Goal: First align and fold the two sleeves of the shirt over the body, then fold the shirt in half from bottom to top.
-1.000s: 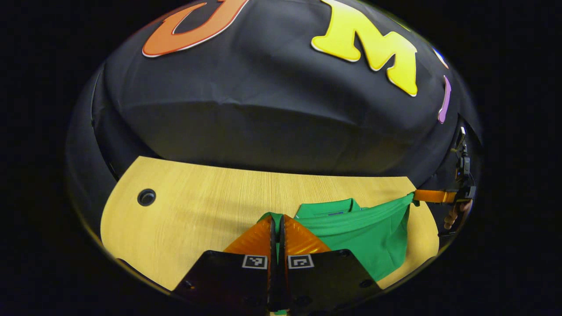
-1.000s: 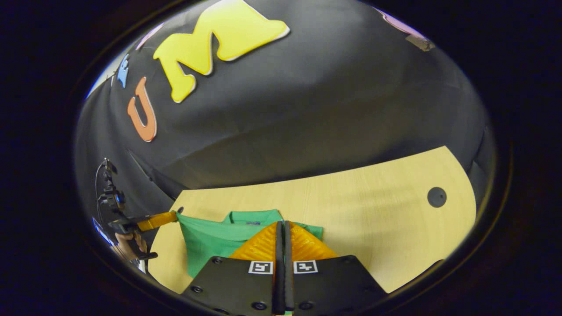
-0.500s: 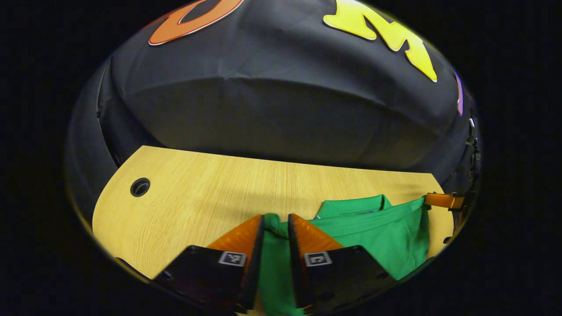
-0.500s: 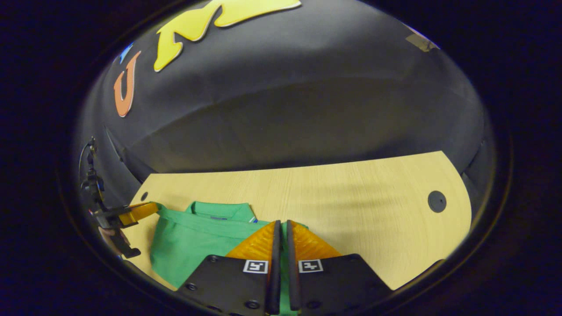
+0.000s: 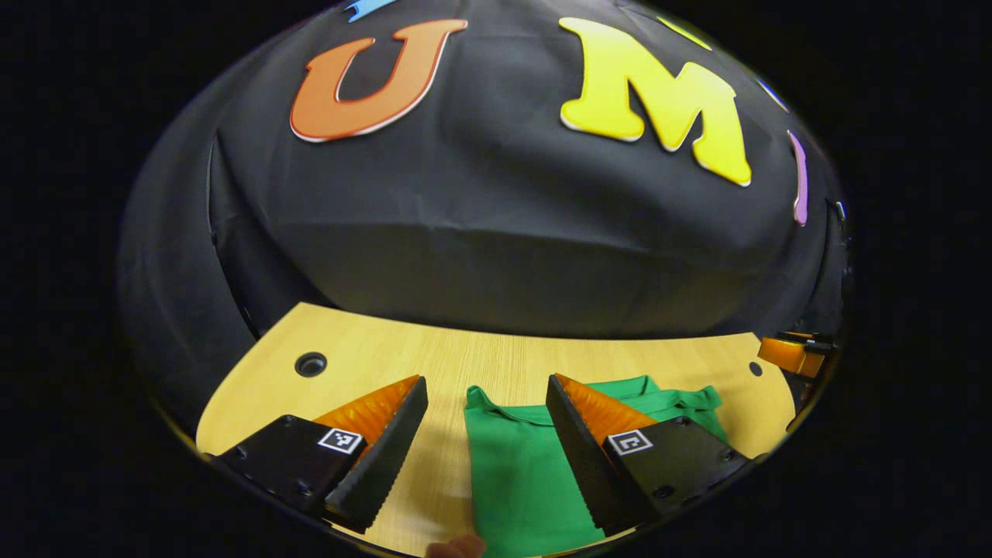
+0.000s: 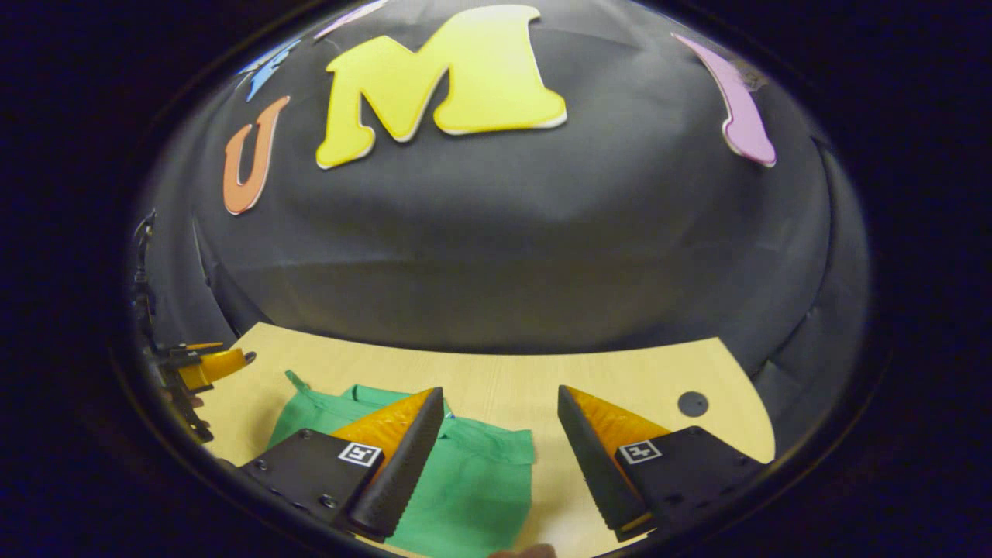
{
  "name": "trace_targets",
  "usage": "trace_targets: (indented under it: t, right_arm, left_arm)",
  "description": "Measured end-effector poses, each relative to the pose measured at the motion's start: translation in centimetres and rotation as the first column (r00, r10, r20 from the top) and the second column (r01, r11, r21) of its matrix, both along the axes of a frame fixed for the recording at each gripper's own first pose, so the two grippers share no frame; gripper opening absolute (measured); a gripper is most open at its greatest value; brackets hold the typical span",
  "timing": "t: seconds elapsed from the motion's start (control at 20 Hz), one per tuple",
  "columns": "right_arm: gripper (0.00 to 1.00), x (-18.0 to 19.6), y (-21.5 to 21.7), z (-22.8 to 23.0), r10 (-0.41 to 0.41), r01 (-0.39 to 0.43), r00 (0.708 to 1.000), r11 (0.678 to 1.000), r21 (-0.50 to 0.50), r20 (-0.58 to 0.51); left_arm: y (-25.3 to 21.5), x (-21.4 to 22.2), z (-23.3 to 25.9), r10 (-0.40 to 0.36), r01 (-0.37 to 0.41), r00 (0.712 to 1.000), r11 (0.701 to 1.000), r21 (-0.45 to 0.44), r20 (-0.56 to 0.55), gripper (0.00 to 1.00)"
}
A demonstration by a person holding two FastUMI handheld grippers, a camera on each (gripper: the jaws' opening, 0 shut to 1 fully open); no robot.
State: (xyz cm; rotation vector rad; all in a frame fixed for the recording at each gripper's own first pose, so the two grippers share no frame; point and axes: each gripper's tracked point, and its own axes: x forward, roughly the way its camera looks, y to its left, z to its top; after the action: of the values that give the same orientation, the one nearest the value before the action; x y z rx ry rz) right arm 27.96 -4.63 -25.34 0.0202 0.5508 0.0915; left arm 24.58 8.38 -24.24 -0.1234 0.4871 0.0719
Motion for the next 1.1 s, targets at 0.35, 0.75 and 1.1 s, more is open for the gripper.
trace_targets:
  t: [0.35,0.75,1.1]
  right_arm:
    - [0.92,-8.2,2.4,11.7,0.034,-0.027,0.982,0.999,-0.038,0.184]
    - [0.95,-20.1,1.8,21.7,-0.056,0.097,0.914,0.992,-0.082,0.401]
    - [0.93,-29.5,4.7,22.2,-0.035,0.082,0.887,0.993,-0.082,0.461]
  left_arm:
    - [-1.7,-6.2,12.1,-0.029,0.016,0.982,0.997,0.074,0.186,0.98]
    - [-3.8,-19.2,22.2,-0.029,-0.007,0.93,0.995,0.098,0.367,0.88]
    - [-6.3,-26.6,20.8,-0.056,0.025,0.931,0.996,0.091,0.36,0.98]
